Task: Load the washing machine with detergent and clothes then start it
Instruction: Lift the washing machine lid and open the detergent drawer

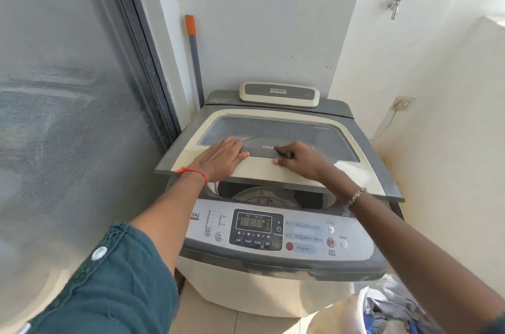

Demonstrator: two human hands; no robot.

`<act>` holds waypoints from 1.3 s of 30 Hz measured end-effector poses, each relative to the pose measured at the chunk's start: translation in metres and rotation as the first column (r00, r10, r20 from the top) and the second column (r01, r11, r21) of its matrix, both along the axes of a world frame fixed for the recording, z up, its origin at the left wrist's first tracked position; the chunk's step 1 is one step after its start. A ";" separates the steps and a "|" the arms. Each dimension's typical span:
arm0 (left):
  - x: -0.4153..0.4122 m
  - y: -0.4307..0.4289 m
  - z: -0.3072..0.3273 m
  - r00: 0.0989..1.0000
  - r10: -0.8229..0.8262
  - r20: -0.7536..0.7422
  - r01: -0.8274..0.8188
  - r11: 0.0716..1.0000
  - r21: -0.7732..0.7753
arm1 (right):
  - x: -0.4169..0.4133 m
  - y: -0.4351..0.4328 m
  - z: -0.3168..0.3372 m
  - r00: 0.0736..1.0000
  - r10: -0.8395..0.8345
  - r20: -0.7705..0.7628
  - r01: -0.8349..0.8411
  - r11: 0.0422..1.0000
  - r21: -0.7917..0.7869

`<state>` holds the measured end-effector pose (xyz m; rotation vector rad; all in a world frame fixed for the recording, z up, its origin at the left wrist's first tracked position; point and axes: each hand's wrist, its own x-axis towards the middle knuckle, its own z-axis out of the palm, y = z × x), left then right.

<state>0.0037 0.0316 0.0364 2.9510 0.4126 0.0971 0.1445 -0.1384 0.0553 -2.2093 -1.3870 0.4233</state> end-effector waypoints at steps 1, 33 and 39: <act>0.003 0.003 0.014 1.000 0.002 -0.009 -0.003 0.999 -0.036 | 0.004 0.003 0.014 1.000 0.010 -0.004 -0.010 1.000 -0.006; 0.213 0.161 0.170 0.882 -0.142 0.449 -0.004 0.951 0.308 | 0.195 0.162 0.144 0.731 -0.337 0.593 0.017 0.878 0.478; 0.196 0.145 0.138 0.882 -0.167 0.441 -0.095 0.852 0.514 | 0.180 0.149 0.106 0.496 -0.419 0.761 -0.032 0.866 0.499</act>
